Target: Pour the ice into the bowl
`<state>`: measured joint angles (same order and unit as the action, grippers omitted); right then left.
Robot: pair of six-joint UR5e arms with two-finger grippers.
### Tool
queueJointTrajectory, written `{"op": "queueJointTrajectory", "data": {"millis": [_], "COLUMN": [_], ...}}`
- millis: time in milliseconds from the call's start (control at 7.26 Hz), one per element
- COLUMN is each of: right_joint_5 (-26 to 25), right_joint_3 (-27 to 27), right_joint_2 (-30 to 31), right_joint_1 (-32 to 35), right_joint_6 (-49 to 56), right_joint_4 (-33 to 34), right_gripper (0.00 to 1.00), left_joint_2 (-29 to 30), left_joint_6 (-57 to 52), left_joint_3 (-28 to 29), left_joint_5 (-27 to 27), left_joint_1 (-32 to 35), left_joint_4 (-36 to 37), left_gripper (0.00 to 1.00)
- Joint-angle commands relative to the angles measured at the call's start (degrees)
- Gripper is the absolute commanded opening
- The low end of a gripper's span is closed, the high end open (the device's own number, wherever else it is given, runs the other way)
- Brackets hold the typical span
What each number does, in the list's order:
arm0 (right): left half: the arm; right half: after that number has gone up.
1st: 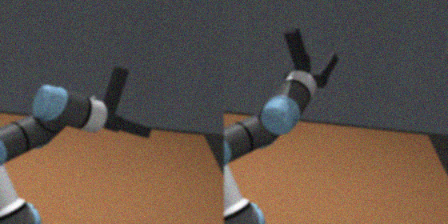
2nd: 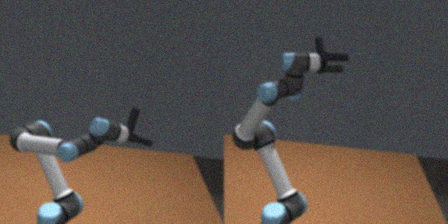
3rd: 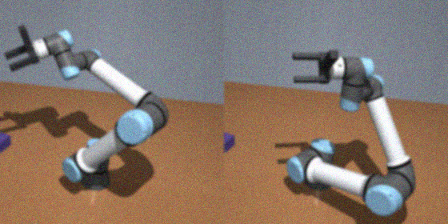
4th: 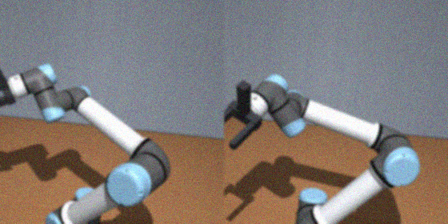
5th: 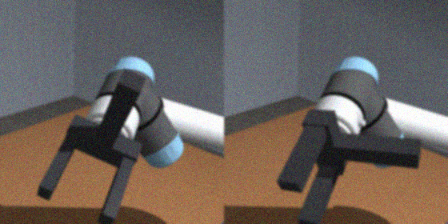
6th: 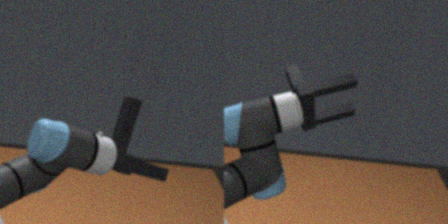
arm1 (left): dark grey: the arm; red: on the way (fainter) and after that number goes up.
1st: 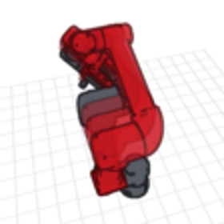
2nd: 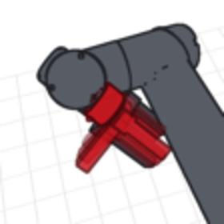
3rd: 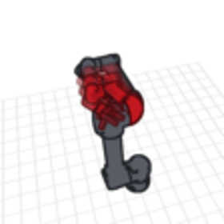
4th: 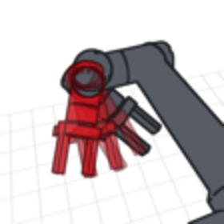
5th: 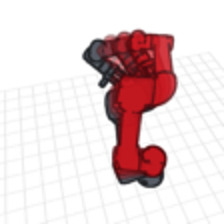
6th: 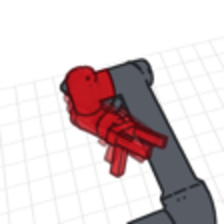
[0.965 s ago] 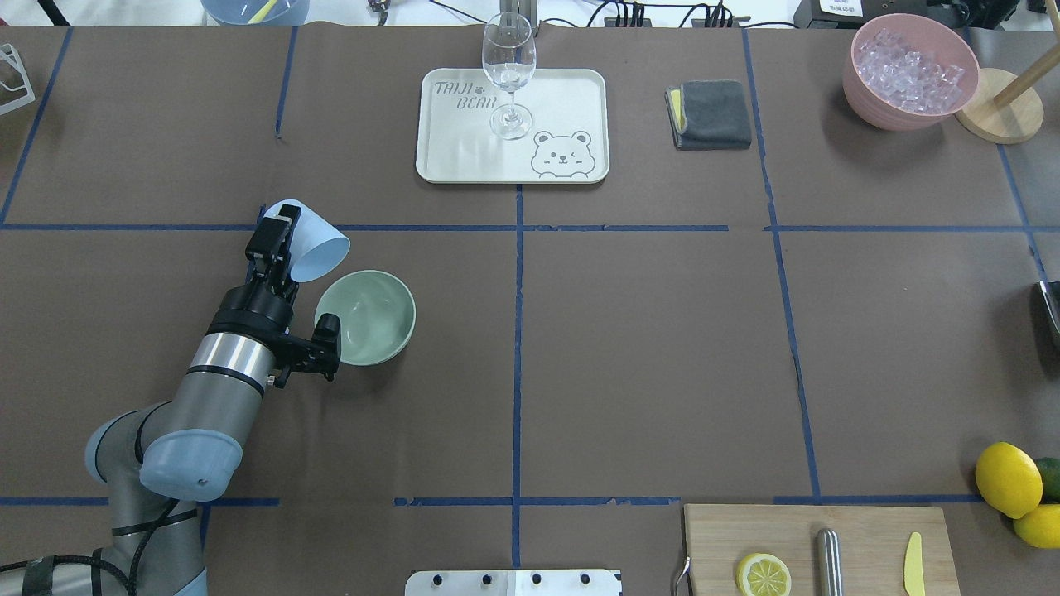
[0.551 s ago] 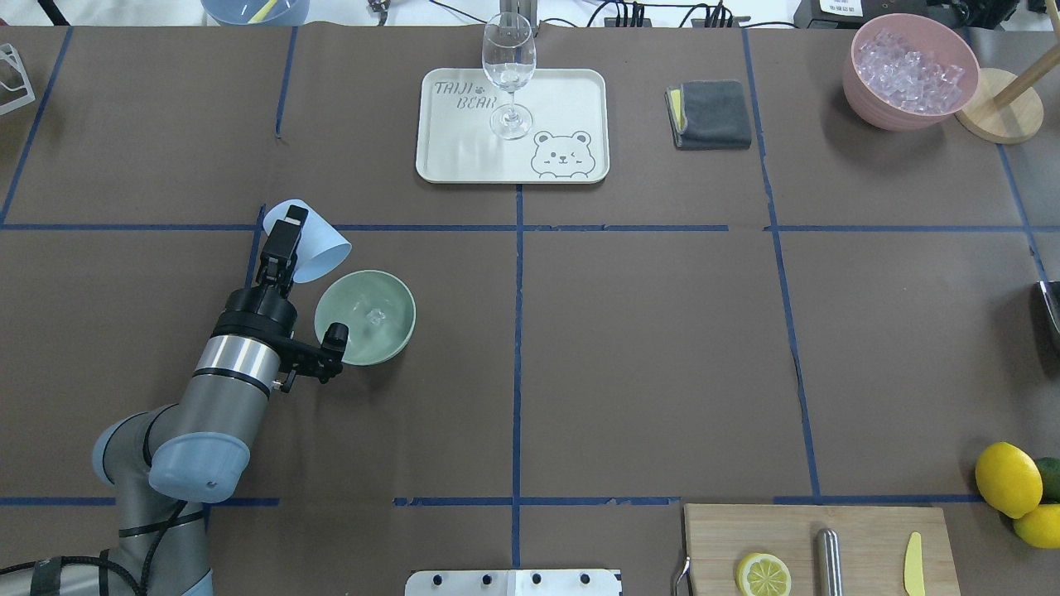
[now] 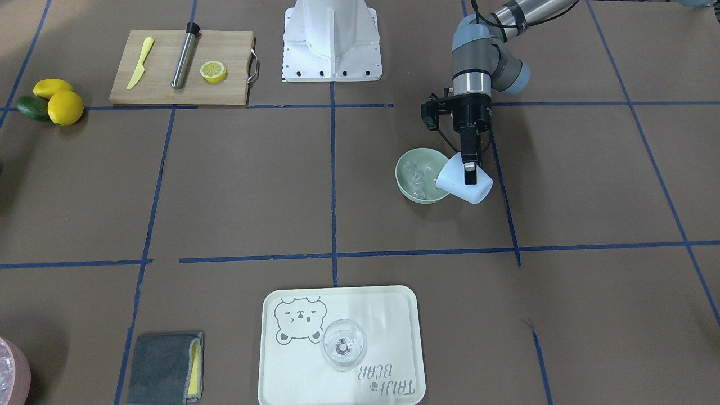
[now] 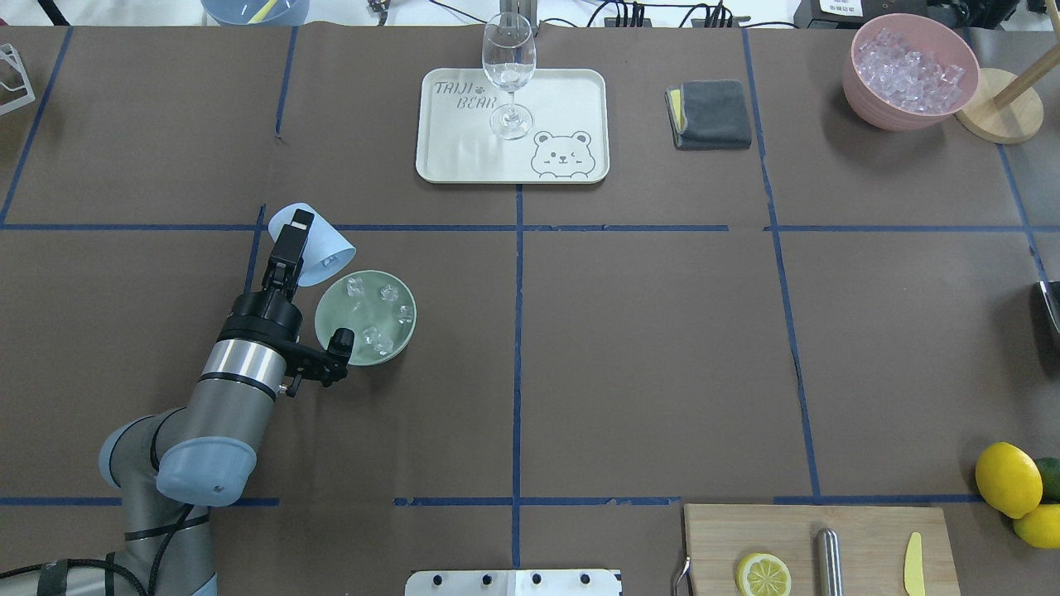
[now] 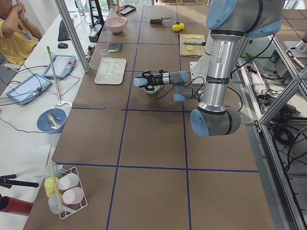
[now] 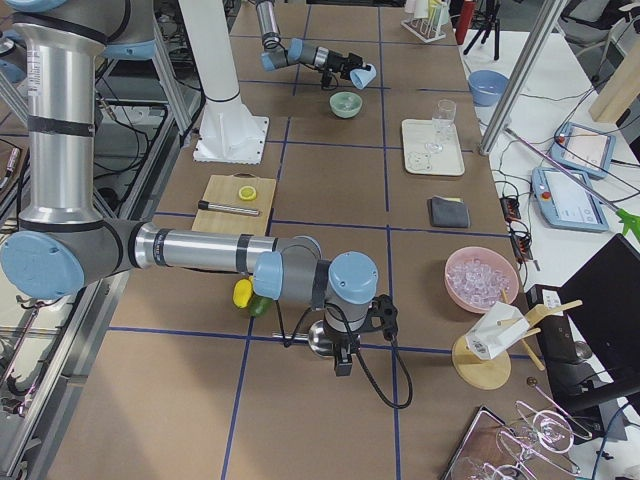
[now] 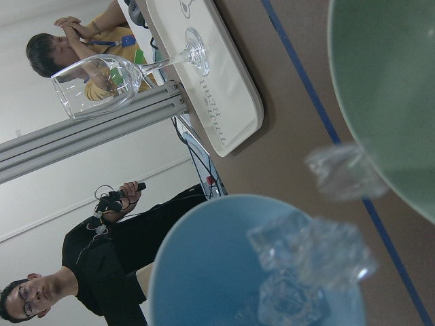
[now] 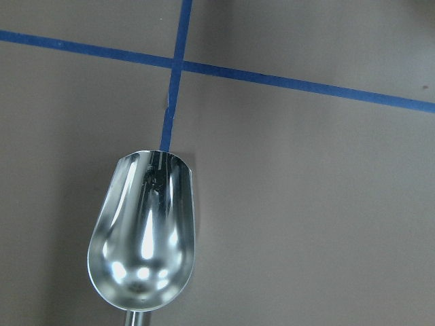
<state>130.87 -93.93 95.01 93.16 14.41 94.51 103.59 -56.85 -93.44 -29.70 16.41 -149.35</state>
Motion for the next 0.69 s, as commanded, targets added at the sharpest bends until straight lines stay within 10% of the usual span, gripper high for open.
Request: {"op": "queueJointTrajectory", "data": {"millis": [0,551], "right_joint_5": [0.0,0.0], "right_joint_3": [0.0,0.0], "right_joint_2": [0.0,0.0], "right_joint_1": [0.0,0.2], "right_joint_6": [0.0,0.0], "right_joint_4": [0.0,0.1], "right_gripper": [1.00,1.00], "left_joint_2": [-0.1,0.1], "left_joint_6": [-0.2,-14.6], "left_joint_3": [0.0,-0.6], "left_joint_5": [0.6,2.1], "left_joint_1": [-0.2,-0.2], "left_joint_4": [0.0,-0.5], "left_gripper": [0.00,0.00]}}
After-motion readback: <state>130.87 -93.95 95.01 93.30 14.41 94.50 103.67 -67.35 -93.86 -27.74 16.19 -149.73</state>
